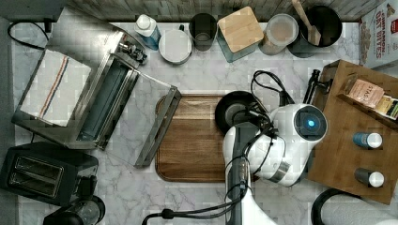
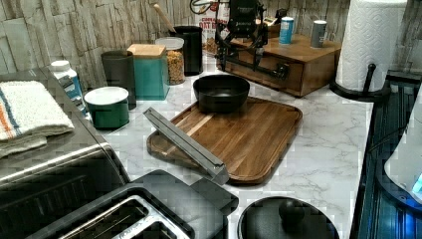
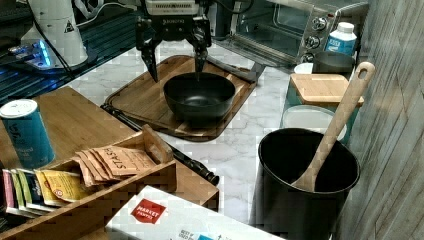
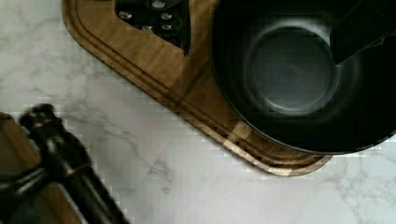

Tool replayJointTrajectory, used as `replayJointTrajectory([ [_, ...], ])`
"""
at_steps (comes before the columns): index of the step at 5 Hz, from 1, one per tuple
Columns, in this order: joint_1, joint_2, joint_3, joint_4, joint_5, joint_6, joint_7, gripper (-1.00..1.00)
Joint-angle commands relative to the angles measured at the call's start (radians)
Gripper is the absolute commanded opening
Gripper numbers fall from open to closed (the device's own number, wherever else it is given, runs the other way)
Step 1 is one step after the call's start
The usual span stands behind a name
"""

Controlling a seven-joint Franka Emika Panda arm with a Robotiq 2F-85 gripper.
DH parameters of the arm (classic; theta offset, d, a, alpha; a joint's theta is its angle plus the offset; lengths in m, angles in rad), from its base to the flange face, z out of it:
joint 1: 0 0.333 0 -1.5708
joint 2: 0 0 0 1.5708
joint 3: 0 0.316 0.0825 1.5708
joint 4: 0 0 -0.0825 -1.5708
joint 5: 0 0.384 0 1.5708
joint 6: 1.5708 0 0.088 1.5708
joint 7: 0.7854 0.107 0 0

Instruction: Pick up the bowl.

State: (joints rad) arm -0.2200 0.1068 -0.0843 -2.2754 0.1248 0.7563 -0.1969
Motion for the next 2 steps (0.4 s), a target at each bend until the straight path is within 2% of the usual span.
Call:
replayJointTrajectory([
  [1, -0.015, 0.053, -0.023, 0.018, 0.012, -0.045, 0.045, 1.0],
  [2, -0.024, 0.068, -0.016, 0.015, 0.043, 0.006, 0.003, 1.0],
])
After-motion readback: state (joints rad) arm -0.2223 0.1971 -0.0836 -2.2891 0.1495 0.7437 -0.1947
